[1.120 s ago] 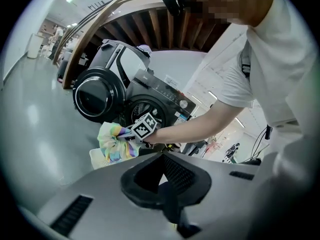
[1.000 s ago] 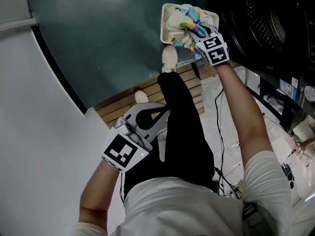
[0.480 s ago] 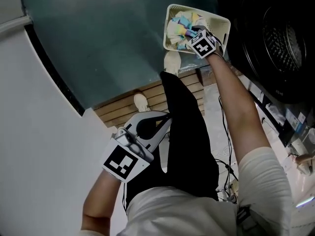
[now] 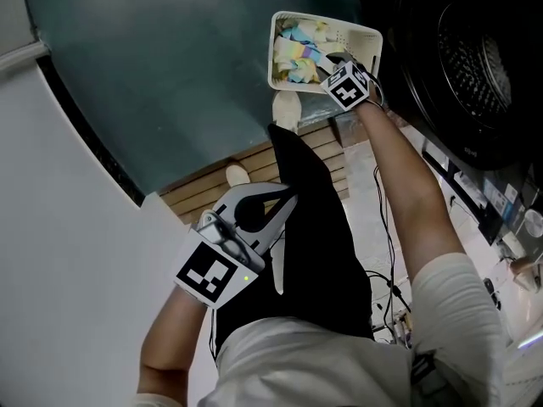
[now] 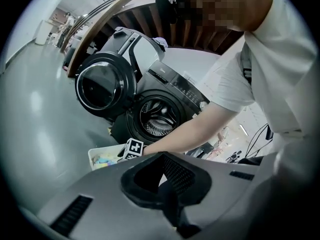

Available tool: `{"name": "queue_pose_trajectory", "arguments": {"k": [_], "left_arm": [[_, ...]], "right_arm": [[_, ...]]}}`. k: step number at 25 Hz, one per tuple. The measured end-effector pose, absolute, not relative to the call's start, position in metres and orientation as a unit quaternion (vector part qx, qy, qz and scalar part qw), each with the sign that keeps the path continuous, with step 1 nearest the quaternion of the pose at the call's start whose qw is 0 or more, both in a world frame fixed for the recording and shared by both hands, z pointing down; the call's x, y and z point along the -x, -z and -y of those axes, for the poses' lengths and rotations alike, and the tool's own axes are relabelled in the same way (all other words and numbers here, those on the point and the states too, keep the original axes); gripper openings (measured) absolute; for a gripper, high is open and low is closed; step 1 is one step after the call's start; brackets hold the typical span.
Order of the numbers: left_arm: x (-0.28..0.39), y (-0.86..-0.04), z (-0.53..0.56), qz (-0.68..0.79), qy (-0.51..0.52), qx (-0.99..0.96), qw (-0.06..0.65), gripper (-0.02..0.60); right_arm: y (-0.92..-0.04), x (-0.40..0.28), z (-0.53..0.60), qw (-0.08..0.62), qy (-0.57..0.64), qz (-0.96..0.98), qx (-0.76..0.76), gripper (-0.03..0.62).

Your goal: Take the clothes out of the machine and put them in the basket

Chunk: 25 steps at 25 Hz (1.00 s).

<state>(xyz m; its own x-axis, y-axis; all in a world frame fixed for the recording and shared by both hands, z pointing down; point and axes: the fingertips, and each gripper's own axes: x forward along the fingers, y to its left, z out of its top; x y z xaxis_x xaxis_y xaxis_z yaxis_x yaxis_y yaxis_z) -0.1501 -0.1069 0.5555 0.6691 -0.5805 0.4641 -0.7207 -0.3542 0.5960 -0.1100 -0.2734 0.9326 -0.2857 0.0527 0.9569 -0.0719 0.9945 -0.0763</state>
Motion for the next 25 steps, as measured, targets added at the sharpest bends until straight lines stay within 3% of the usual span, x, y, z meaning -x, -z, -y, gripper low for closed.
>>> {"name": "queue_pose_trajectory", "arguments": {"k": [10,25], "left_arm": [[0.139,-0.487,0.077,0.378,-0.097,-0.850,0.353,-0.004],[0.152,-0.347,-0.004,0.389,-0.141,-0.878,0.240,-0.003]], "right_arm": [[-0.826,0.107,0.243,0.548,-0.068,0.832,-0.049,0.153],[-0.573,0.079,0.111,0.382,-0.166,0.903,-0.108,0.107]]}}
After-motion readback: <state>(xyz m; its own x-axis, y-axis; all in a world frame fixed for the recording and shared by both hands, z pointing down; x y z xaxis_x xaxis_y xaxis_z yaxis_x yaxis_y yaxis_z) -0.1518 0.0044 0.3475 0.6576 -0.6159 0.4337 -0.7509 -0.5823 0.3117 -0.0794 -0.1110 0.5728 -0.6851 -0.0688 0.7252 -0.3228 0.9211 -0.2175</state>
